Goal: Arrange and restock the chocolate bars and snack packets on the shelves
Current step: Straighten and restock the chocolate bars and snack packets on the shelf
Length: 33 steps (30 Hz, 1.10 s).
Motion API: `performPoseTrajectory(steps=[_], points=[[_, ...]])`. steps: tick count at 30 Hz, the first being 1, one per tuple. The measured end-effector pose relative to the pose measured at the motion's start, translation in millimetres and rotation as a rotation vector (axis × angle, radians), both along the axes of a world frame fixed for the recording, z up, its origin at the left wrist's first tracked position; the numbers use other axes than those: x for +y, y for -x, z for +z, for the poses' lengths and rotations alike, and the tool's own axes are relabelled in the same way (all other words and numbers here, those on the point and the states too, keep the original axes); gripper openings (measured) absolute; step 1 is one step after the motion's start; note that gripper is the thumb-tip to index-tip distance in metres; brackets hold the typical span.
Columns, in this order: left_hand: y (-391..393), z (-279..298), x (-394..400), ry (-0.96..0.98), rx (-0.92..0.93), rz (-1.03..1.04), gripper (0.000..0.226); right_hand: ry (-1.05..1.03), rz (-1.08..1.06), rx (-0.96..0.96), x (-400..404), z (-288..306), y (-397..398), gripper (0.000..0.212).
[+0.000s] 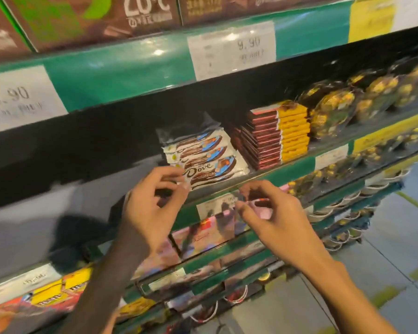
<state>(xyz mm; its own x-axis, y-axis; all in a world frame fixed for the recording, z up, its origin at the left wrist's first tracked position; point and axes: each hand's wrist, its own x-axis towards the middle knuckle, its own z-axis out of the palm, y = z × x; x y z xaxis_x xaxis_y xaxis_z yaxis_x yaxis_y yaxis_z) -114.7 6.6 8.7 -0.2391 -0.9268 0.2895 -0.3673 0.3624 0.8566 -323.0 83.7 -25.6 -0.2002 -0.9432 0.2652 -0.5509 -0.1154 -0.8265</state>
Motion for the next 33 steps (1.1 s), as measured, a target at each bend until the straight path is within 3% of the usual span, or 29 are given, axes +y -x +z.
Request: performPoseTrajectory(steps=[3,7,9,13,20,28,33], points=[[-1,23,-41,0.164,-0.134,0.034,0.01,0.047,0.016,0.106,-32,9,-3,0.03],[6,36,-106,0.056,-0.576,0.062,0.027,0.107,0.02,0.437,-69,23,-5,0.043],[15,30,-128,0.036,-0.688,-0.026,0.039,0.09,0.058,0.575,-82,28,-5,0.05],[25,22,-139,0.069,-0.721,-0.098,0.037,0.006,0.15,0.709,-96,28,2,0.059],[25,19,-136,0.18,-0.796,-0.092,0.031,-0.027,0.287,0.755,-104,39,14,0.06],[30,31,-126,-0.067,-0.782,-0.071,0.022,-0.022,0.382,0.918,-114,51,15,0.05],[30,37,-127,-0.052,-0.719,-0.1,0.032,0.03,0.414,1.006,-115,60,17,0.046]])
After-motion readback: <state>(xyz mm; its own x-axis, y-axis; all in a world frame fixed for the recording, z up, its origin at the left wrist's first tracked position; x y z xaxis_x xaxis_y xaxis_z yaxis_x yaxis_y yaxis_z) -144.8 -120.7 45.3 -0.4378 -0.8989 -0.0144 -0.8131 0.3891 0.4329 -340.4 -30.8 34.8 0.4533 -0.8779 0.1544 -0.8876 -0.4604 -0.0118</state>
